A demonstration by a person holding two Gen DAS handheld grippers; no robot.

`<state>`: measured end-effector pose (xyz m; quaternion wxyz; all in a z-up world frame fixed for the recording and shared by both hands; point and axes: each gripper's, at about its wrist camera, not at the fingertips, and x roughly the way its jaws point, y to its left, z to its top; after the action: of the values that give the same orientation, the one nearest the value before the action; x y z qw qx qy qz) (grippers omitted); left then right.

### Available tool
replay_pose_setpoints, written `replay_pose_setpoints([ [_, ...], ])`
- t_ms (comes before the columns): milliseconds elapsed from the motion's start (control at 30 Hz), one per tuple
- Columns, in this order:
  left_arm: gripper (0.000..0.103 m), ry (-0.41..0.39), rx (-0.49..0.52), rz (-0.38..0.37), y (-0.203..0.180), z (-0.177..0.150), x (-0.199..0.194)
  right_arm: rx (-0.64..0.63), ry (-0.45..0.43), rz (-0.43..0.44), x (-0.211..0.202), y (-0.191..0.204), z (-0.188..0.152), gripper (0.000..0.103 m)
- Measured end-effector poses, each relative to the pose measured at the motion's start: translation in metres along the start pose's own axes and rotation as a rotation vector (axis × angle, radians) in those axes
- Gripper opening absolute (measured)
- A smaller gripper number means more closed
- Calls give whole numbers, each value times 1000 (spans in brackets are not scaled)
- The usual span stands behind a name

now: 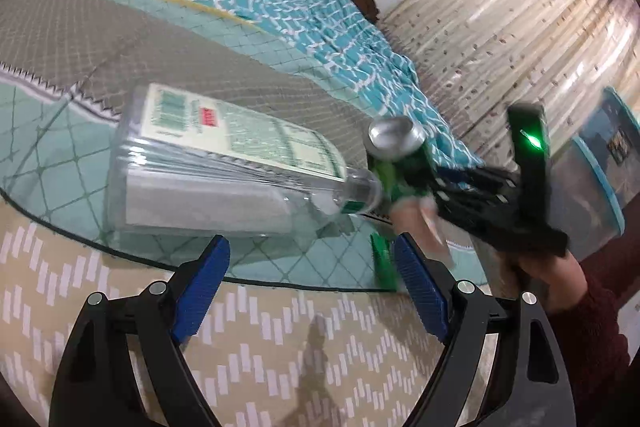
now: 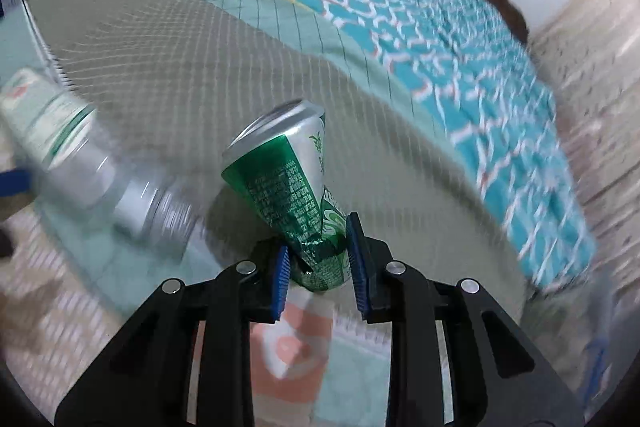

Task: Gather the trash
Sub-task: 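Grasp the pink cup with the left tool while the right tool holds the green can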

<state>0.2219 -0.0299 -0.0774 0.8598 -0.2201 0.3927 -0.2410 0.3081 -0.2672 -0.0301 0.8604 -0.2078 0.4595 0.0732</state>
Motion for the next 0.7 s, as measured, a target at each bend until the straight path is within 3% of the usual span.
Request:
replay_pose_setpoints([
  [200,80,4,200,-15,-39,-14,-2,200,-32,230,-47,-12,-79,28],
  [300,80,28,259,-11,-54,-24,-1,309,-105,302,-70,-19,-119,28],
  [400,80,93,221,-42,-62,-40,3,462,-257,262,-96,-37,-162,27],
  [500,79,150,217,-70,-81,-60,8,591,-338,189,-110,-47,-207,26],
  [700,81,210,372,-26,-137,-87,25,799,-363,187,-115,-63,-284,26],
])
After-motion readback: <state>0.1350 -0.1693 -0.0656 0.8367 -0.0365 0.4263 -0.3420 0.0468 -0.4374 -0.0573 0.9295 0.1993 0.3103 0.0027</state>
